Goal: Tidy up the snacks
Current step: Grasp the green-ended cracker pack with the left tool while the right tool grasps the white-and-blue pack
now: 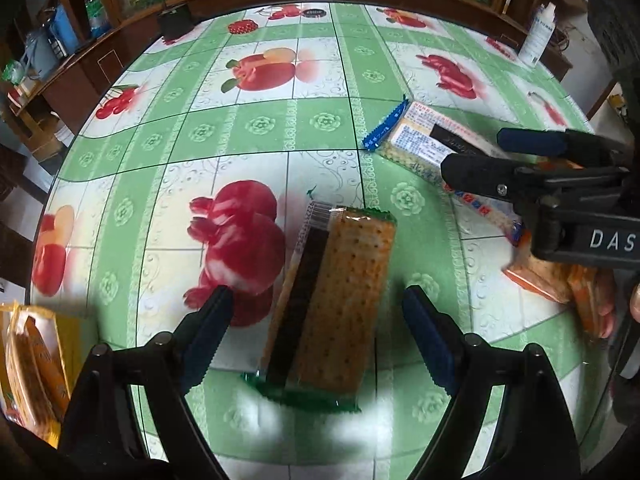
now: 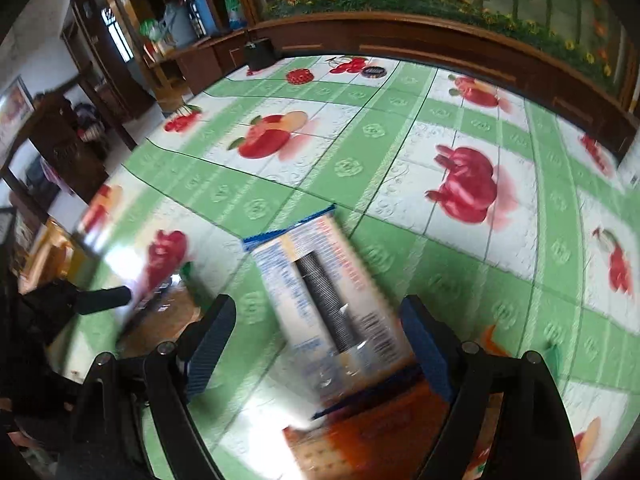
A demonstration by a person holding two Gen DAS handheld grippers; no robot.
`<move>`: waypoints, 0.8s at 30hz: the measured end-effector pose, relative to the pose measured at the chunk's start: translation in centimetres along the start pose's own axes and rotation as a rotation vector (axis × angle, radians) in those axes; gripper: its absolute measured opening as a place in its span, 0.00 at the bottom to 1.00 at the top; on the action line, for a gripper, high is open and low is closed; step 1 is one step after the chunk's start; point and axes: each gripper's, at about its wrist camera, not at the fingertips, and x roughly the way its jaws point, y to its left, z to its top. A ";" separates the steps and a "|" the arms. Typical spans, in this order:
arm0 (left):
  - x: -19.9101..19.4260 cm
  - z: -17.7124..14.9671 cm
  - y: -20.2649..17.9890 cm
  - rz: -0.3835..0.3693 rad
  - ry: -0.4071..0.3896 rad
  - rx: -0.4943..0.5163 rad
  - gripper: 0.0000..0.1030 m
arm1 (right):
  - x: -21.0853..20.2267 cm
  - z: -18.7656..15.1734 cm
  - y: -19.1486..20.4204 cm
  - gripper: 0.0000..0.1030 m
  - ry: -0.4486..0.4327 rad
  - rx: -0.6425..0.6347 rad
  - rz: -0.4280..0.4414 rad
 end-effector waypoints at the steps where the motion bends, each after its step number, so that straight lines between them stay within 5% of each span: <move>1: 0.3 0.1 -0.1 0.006 0.001 0.002 0.84 | 0.2 0.0 0.1 0.82 0.009 -0.007 -0.002; 8: 0.5 0.2 0.5 -0.004 -0.022 -0.015 0.83 | 1.8 0.4 2.1 0.82 0.030 -0.145 -0.108; 10: 0.3 0.2 0.6 -0.002 -0.034 -0.016 0.75 | 2.4 0.7 2.2 0.79 0.046 -0.160 -0.141; 13: -0.1 0.2 0.7 0.005 -0.052 -0.009 0.48 | 2.9 0.9 1.7 0.62 0.061 -0.110 -0.115; 24: -3.4 -3.0 1.0 0.020 -0.096 0.013 0.48 | -1.7 -3.5 6.2 0.55 -0.069 -0.159 -0.167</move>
